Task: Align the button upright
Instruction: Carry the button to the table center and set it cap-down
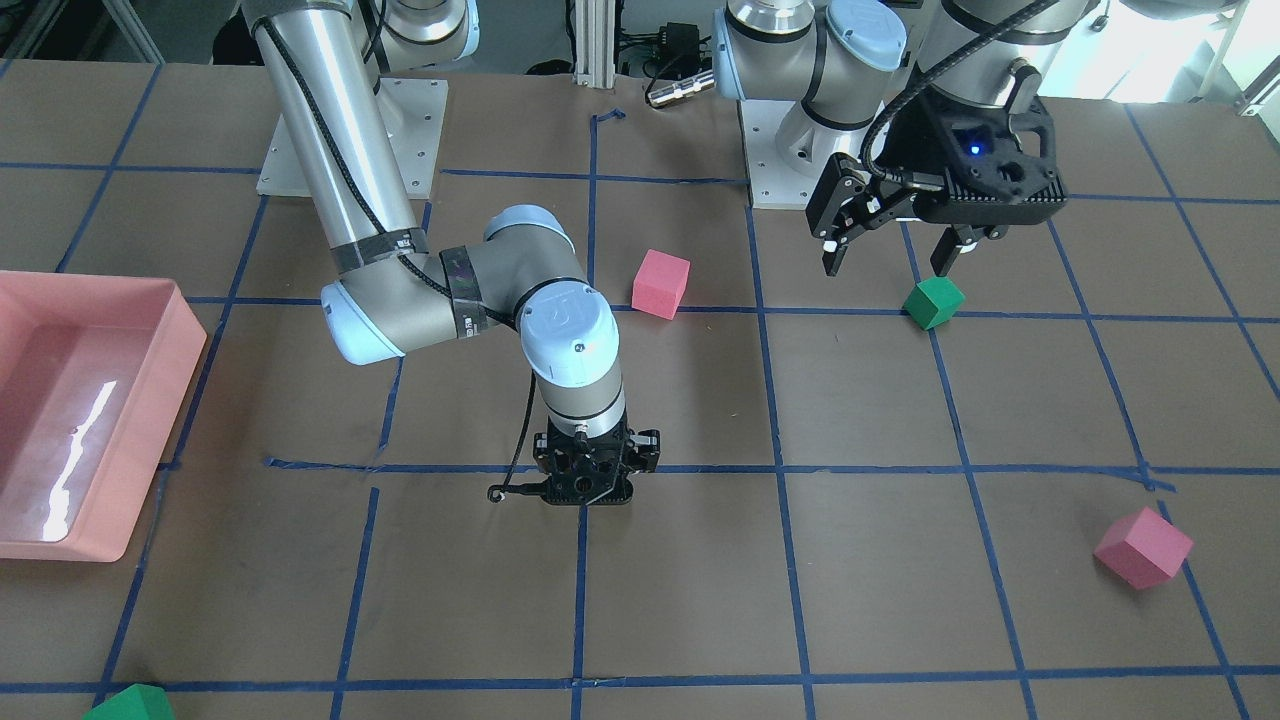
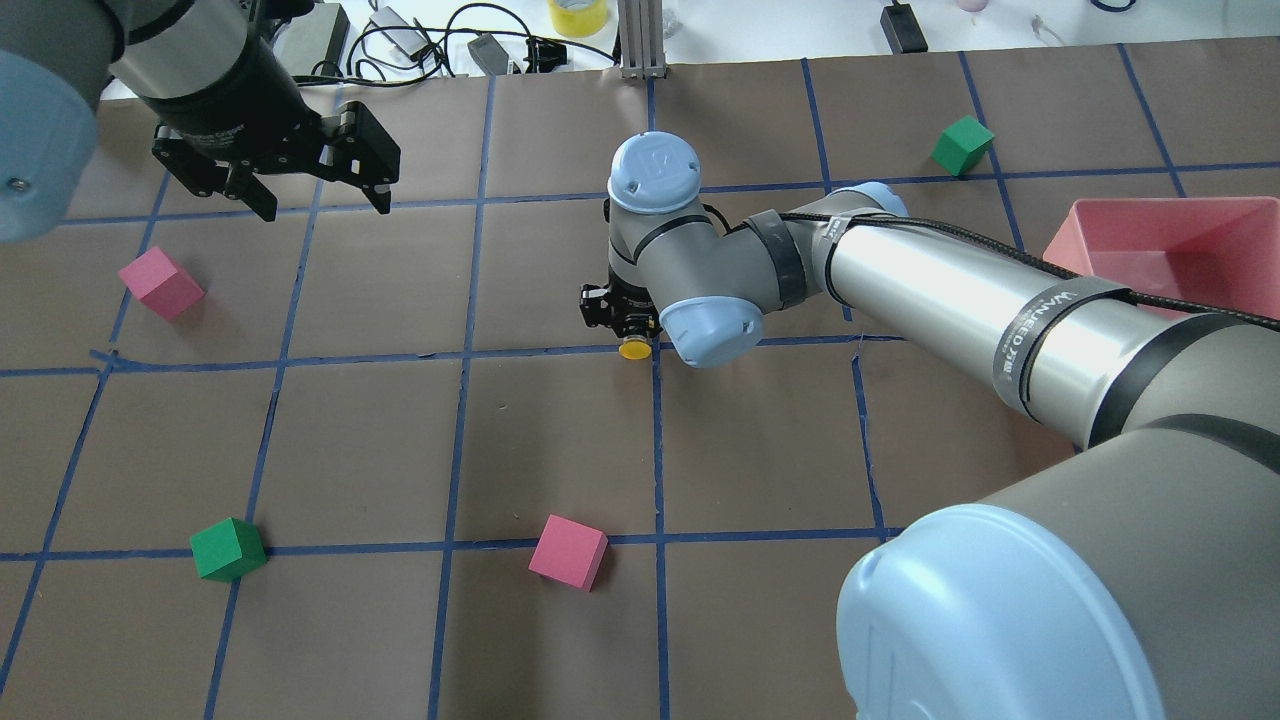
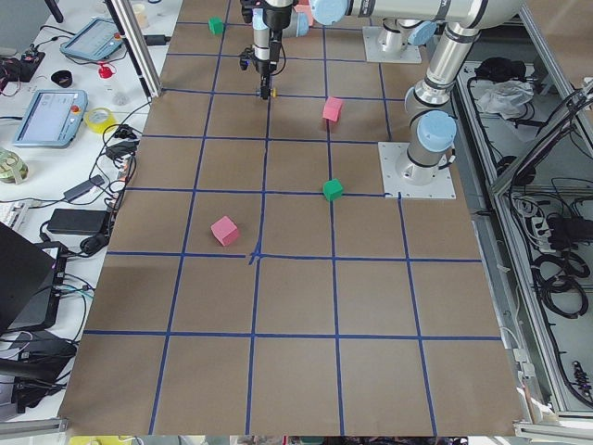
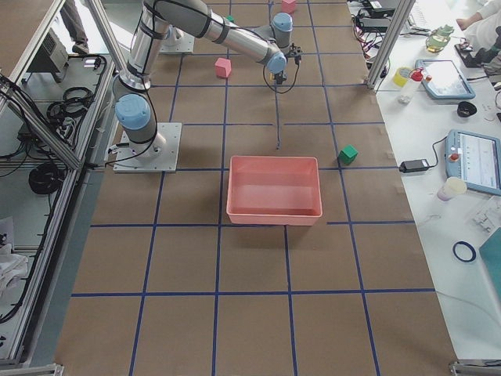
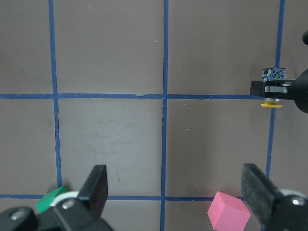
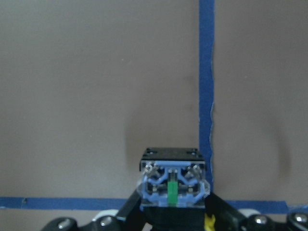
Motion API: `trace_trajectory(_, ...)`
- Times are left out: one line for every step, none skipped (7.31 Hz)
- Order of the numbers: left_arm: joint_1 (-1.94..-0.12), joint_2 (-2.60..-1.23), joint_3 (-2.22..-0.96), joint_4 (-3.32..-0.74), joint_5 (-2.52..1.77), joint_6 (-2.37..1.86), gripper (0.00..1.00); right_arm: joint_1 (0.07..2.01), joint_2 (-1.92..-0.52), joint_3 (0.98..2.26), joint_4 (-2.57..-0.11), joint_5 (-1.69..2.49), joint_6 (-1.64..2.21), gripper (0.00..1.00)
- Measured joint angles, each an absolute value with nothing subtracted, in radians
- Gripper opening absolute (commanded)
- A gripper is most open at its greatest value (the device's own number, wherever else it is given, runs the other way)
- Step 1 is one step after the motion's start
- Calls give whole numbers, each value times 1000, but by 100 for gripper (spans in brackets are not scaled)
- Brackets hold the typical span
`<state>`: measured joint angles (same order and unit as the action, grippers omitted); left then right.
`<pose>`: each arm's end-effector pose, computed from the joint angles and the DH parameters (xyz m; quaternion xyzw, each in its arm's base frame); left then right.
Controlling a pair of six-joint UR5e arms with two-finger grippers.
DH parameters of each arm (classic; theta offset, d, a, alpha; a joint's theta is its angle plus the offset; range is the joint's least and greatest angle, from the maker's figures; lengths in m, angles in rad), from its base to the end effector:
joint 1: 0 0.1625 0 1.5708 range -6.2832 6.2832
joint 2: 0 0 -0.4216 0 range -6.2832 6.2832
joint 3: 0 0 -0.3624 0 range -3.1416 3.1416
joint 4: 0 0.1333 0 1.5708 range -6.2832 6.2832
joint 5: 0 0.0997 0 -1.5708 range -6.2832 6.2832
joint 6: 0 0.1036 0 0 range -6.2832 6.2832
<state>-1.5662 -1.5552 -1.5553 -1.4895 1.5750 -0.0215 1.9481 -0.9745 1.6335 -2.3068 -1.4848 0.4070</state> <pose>-0.1307 -0.4669 0.5036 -0.0131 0.9983 -0.0562 0.0016 0.3645 -0.5339 0.1942 0.0132 0.9982 -0.0191 0.0544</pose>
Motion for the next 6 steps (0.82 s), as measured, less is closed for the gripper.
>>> trace_trajectory(-1567,-1555,-1555,-1489,1575,-21,100,1948,-985,1642,-2305,-1485,404,83)
trace_trajectory(-1567,-1555,-1555,-1490,1575,-21,100,1948,-997,1647,-2302,-1484,395,90)
trace_trajectory(-1567,-1555,-1555,-1490,1575,-21,100,1948,-1009,1648,-2299,-1484,379,91)
trace_trajectory(-1567,-1554,-1555,-1490,1575,-21,100,1947,-1037,1646,-2289,-1489,359,97)
trace_trajectory(-1567,-1555,-1556,-1490,1574,-21,100,1939,-1080,1642,-2255,-1503,333,100)
trace_trajectory(-1567,-1555,-1560,-1489,1574,-22,100,1913,-1129,1636,-2196,-1516,313,100)
